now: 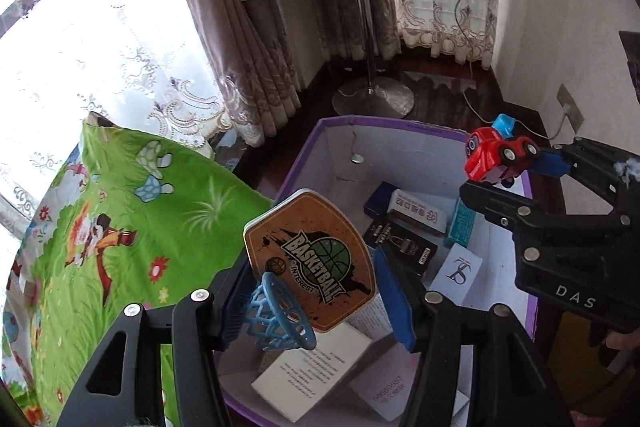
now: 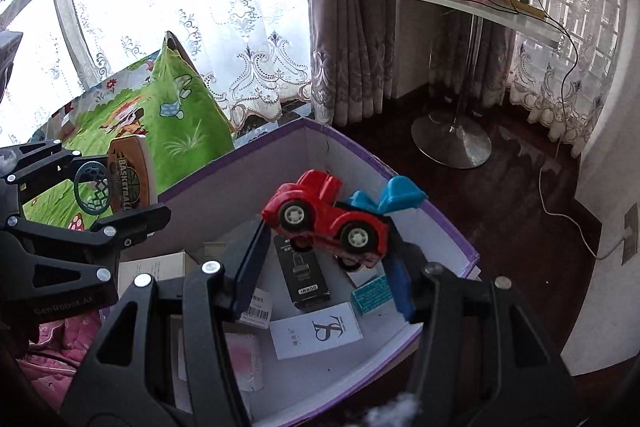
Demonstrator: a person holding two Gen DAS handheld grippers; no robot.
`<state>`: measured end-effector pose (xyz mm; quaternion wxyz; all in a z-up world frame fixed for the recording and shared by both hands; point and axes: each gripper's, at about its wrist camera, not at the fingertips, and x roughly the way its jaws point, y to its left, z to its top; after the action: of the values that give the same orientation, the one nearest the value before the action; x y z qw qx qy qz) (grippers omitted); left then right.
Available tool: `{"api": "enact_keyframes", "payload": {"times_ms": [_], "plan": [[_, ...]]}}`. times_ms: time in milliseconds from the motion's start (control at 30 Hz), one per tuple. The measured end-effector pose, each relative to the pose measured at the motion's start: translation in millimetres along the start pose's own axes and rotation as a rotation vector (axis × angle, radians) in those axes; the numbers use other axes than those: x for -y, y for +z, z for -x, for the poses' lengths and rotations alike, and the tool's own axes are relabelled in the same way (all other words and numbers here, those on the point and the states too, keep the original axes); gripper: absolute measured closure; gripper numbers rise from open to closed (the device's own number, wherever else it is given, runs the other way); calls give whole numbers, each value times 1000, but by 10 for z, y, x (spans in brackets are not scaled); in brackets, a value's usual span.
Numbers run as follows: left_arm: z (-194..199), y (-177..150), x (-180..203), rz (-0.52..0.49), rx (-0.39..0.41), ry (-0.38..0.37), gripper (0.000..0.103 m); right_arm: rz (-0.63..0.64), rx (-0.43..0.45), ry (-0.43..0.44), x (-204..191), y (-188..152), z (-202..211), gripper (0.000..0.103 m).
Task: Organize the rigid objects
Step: 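Open both grippers to drop the hoop toy and car into the storage box, then move both grippers back over the bedspread toward the last boxes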
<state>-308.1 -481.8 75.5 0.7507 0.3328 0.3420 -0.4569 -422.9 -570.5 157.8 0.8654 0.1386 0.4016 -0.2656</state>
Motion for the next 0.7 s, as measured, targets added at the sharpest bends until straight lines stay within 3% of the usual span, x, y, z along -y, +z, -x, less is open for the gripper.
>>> {"api": "enact_keyframes", "payload": {"times_ms": [233, 467, 700], "plan": [[-166, -28, 34, 33, -43, -182, 43, -17, -59, -24, 41, -41, -85, 40], [-127, -97, -95, 70, -29, -191, 37, -13, -63, -28, 36, -2, -92, 33], [-70, -209, -473, 160, -5, -126, 34, 36, -60, -5, -208, 104, -103, 33]]}}
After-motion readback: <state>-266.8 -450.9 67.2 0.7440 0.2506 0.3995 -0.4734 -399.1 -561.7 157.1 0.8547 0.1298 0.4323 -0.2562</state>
